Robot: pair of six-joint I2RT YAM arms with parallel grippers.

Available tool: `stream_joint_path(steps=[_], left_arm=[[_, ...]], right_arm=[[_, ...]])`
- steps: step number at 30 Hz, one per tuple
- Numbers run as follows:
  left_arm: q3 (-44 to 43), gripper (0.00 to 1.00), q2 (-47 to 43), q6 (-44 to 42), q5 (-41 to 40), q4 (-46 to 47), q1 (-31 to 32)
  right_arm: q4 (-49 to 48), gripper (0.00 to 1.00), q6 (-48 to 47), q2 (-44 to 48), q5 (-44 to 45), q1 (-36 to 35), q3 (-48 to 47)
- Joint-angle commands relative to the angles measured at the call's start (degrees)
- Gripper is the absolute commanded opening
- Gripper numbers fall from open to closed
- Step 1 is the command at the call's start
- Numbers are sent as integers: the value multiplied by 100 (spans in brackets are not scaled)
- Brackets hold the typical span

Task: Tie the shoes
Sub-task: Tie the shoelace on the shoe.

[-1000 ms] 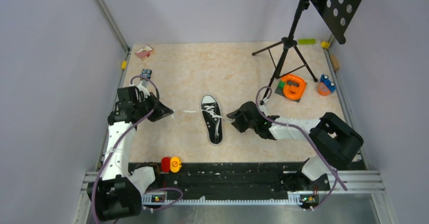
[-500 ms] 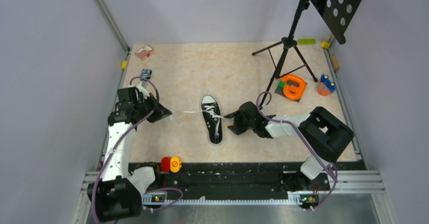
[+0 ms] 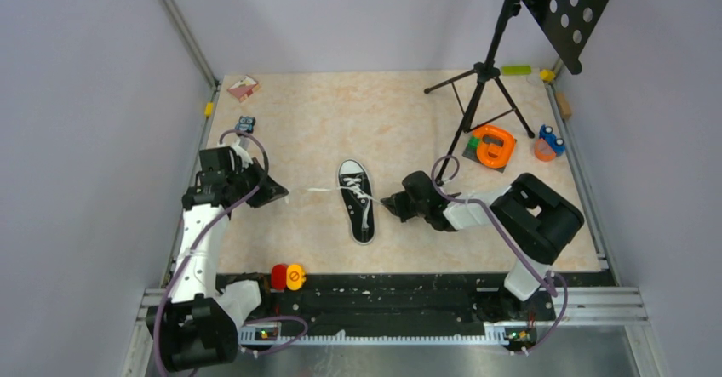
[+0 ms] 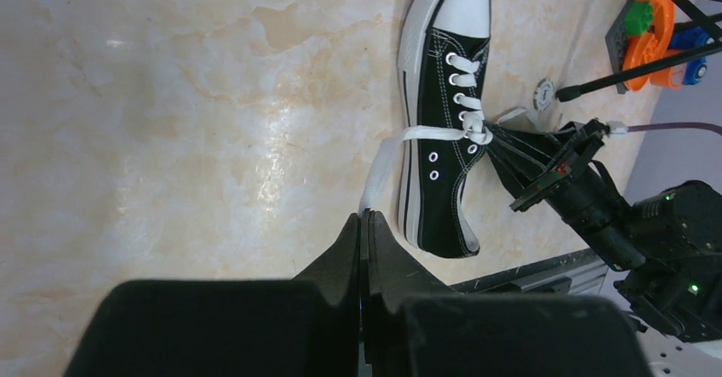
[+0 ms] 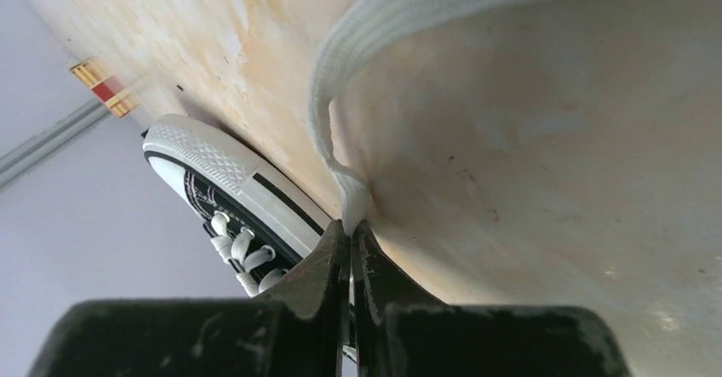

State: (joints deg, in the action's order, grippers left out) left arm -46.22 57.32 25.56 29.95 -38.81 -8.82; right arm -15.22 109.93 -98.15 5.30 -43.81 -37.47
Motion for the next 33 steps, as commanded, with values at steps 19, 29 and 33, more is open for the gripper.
stream_joint_path(steps=[19,29,33], left_arm=[[94,0,-255,823,-1323,-167,-1004],[-96,0,-195,1266,-1402,-229,-1320],[491,0,-47,1448,-1167,234,-1507]], right_arm=[[1403,0,-2270,809,1213,-7,-548],[1846,0,-2727,791,1681,100,-1021],[1778,0,-2758,558,1547,110,-1027]])
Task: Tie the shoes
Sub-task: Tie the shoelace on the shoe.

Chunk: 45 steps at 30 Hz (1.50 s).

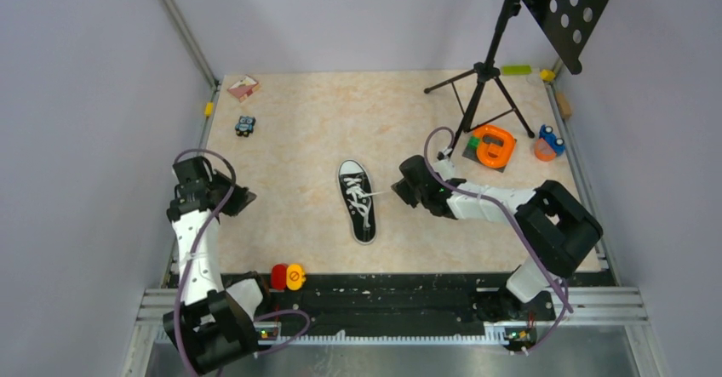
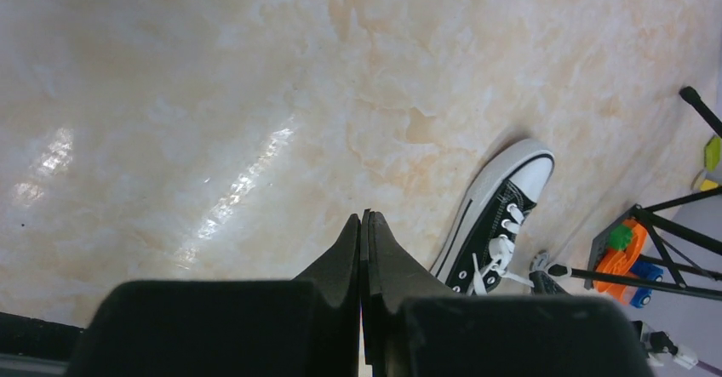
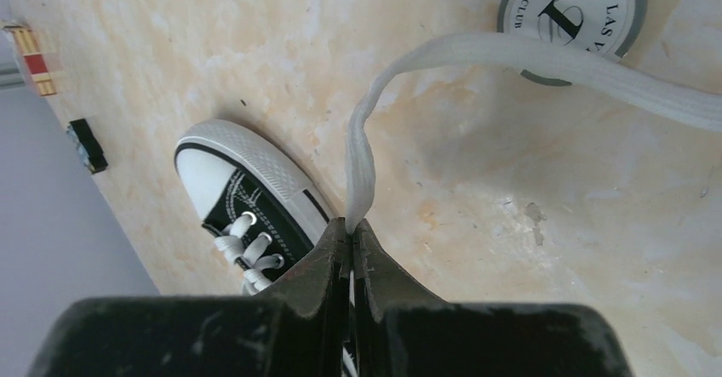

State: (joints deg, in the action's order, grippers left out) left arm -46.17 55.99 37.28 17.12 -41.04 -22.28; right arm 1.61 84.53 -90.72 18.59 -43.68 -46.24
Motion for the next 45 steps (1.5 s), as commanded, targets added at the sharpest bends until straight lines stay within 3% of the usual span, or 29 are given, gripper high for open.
stream_joint_path(steps=[1,7,11,12,15,16,18,22,29,45], left_arm=[[609,0,118,263,154,529,-191],[849,0,319,-324,1271,1114,121],[480,0,313,-549,714,1111,1845],[385,7,392,-452,593,1149,2284],[105,56,799,-244,289,1321,3397],[1,66,936,-220,103,1341,3706],[-202,77,1296,-188,-123,1347,4200],[-643,80,1815,-152,-543,1136,5059],[-871,79,2294,369,-1187,1163,5897],[-1534,61,3388,611,-2018,1130,6257]], right_arm=[[48,0,-218,-230,163,96,-124],[-93,0,-417,-280,38,53,-83],[-80,0,-523,-240,9,45,-105],[-68,0,-533,-233,17,40,-116],[-26,0,-554,-215,57,12,-130],[-10,0,-554,-210,72,-3,-138],[24,0,-559,-171,102,-21,-135],[93,0,-533,-68,192,-35,-98],[44,0,-451,11,257,-61,-3],[15,0,-326,81,219,-88,133]])
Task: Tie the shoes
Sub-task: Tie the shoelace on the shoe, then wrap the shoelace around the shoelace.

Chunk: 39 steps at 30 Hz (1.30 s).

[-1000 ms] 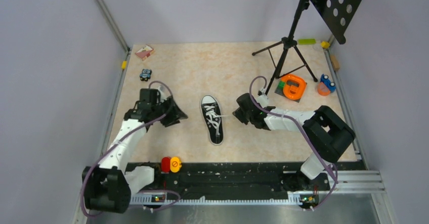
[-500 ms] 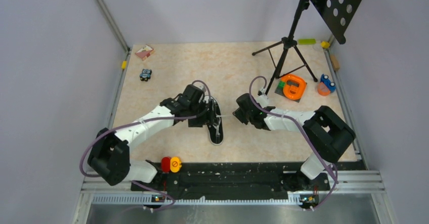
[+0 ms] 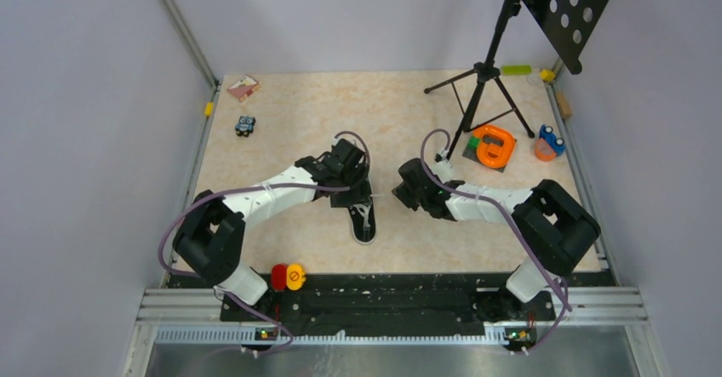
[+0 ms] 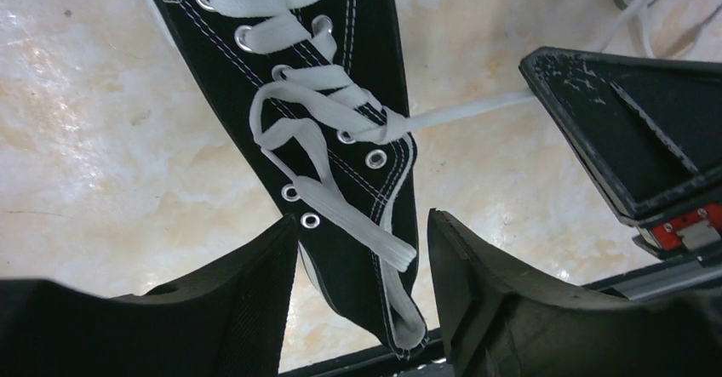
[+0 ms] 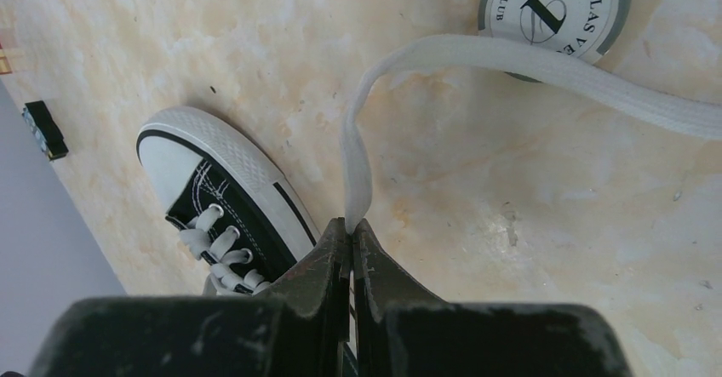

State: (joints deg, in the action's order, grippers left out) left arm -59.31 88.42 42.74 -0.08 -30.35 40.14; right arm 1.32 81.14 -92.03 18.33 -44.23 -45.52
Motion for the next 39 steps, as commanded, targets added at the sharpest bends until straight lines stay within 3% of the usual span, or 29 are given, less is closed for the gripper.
stream_joint_path(steps=[1,10,13,14,15,16,21,23,30,39], left_arm=[[-221,60,189,62,-261,64,14],[-25,58,-5,120,-212,-27,132],[1,44,32,60,-220,-25,118],[-35,29,78,51,-228,-90,120],[-93,7,106,56,-242,-187,129],[-161,0,90,77,-323,-334,118],[-410,0,-849,6,-1228,-1108,27],[-399,0,-1415,-7,-1433,-1306,-273],[335,0,-3285,-151,-992,-872,-2687],[864,0,-3355,58,276,-815,-4463]], right_arm=[[44,0,20,215,244,-33,60],[6,0,41,195,235,-33,68],[-14,0,64,172,209,-34,78],[-12,0,60,168,197,-33,78],[-10,0,32,172,191,-33,78],[-5,0,13,183,189,-33,78],[56,0,-72,280,248,-33,87],[85,0,-115,344,275,-33,99],[191,0,-373,689,549,-33,191],[313,0,-536,530,466,-25,-19]])
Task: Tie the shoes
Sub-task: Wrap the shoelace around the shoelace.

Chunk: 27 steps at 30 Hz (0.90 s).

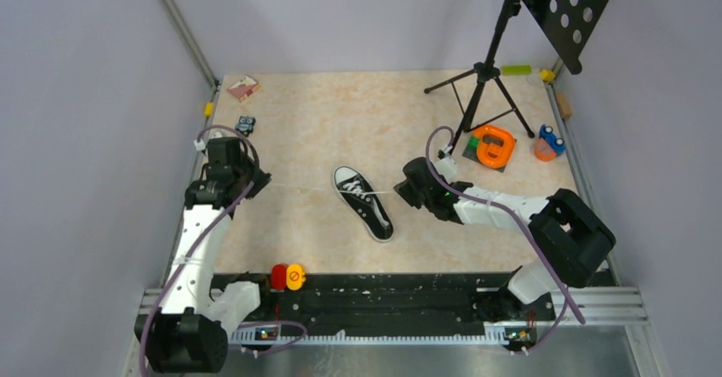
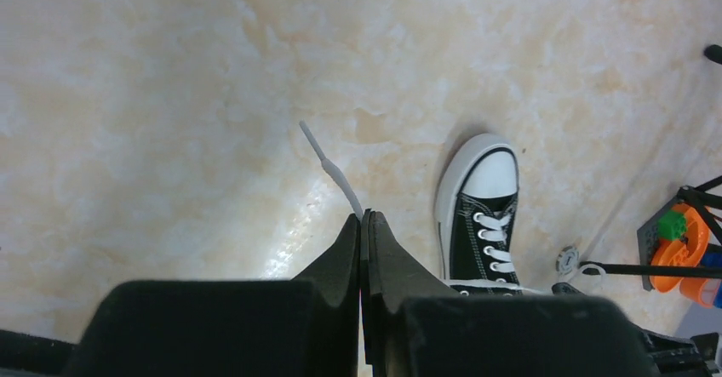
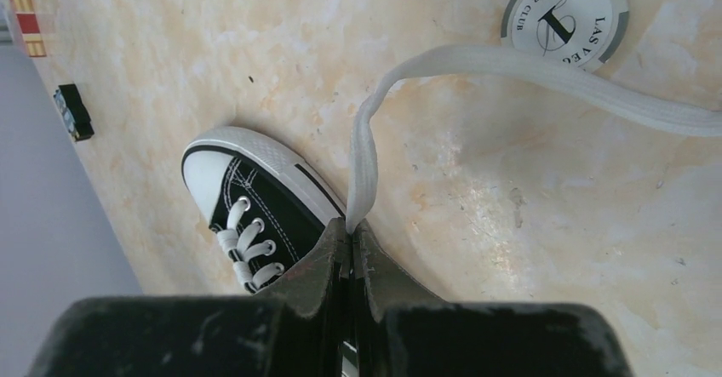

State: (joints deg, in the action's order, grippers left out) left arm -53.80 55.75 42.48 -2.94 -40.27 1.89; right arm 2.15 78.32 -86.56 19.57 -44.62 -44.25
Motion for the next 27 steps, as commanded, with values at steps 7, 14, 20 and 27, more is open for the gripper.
stream_joint_path(steps=[7,14,20,27], left_arm=[[934,0,-178,-36,1026,161,-1301],[1144,0,505,-230,1348,763,-1610],[50,0,1653,-231,1353,1082,-1621],[-1438,0,3016,-224,1682,968,-1624]], right_arm=[[315,0,-292,-315,291,38,-104],[299,0,-449,-39,128,-17,-30],[528,0,-533,218,197,-474,-313],[607,0,-603,51,168,-711,-676]])
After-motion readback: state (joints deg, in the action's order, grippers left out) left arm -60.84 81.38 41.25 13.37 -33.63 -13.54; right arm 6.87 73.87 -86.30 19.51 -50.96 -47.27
